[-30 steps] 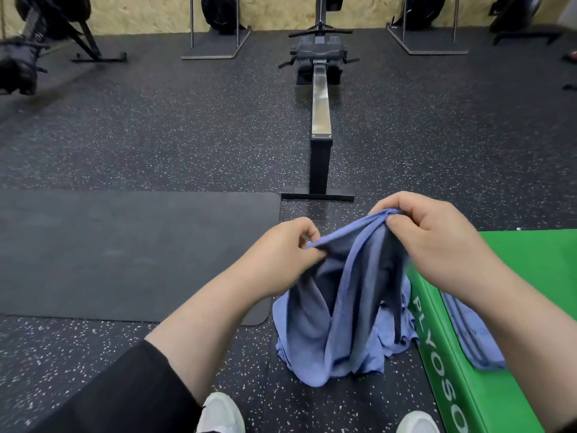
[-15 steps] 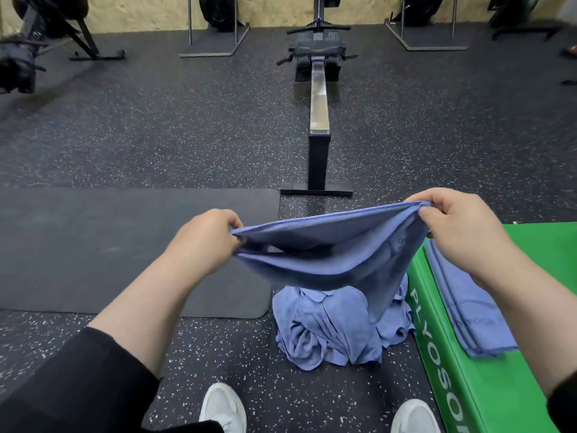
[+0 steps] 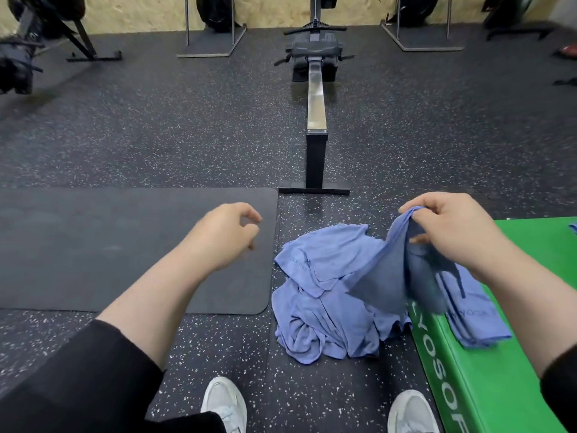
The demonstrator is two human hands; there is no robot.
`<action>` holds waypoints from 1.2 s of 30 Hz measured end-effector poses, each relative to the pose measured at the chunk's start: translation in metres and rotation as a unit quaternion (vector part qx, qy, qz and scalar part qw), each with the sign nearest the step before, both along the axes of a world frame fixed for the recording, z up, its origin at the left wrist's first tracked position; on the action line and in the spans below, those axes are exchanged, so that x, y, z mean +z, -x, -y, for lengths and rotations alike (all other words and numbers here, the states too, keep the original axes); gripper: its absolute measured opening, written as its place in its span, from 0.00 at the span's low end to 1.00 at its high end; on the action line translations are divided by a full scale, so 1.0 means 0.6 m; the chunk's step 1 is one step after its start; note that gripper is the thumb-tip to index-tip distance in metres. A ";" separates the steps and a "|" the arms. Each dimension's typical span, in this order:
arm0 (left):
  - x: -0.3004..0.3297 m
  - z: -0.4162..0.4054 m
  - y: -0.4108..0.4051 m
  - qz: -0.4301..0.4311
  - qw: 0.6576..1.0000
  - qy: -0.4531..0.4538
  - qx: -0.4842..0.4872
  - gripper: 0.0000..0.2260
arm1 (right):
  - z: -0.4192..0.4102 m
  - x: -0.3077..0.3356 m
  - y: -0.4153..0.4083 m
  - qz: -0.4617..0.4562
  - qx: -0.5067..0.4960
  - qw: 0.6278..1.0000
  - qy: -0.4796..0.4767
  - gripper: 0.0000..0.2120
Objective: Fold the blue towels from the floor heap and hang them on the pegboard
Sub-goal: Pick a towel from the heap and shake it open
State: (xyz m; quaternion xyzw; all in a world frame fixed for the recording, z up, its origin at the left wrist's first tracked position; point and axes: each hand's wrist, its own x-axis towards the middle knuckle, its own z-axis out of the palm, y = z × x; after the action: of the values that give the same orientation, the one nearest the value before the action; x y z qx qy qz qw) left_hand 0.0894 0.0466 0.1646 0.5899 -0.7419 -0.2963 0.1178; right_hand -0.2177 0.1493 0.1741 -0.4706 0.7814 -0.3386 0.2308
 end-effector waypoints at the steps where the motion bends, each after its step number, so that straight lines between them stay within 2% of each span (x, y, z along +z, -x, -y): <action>1: -0.002 -0.007 0.011 0.001 1.000 -0.005 -0.027 0.07 | 0.000 0.002 -0.004 -0.016 0.012 1.000 -0.006 0.13; 5: -0.006 -0.038 0.055 0.033 0.988 -0.015 -0.147 0.11 | -0.001 0.014 -0.021 -0.039 0.045 0.998 -0.011 0.13; 9: -0.009 -0.057 0.082 0.048 0.976 -0.029 -0.212 0.16 | -0.003 0.025 -0.035 -0.020 0.056 0.998 0.008 0.13; 16: -0.013 -0.059 0.088 0.006 0.973 -0.023 -0.231 0.24 | -0.005 0.048 -0.072 0.028 0.084 0.995 0.043 0.12; 19: -0.018 -0.058 0.085 0.034 0.971 -0.011 -0.238 0.25 | -0.005 0.054 -0.081 0.049 0.083 0.992 0.080 0.13; 23: -0.022 -0.039 0.070 0.079 0.977 0.016 -0.198 0.11 | 0.001 0.049 -0.072 0.101 0.052 0.985 0.126 0.13; 25: -0.021 -0.028 0.057 0.087 0.981 0.020 -0.172 0.10 | 0.004 0.042 -0.063 0.111 0.042 0.984 0.134 0.13; 30: -0.023 -0.003 0.019 0.183 0.976 0.062 -0.102 0.08 | 0.006 0.026 -0.038 0.090 0.033 0.988 0.119 0.14; 36: -0.024 0.018 -0.016 0.156 0.977 0.141 -0.015 0.09 | 0.002 0.016 -0.017 0.092 0.026 0.991 0.097 0.14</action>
State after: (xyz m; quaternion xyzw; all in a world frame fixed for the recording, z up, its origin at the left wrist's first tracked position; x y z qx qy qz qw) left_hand 0.0989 0.0359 0.1505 0.5950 -0.7944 -0.0943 0.0781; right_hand -0.2075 0.1481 0.1835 -0.4775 0.7079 -0.4485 0.2641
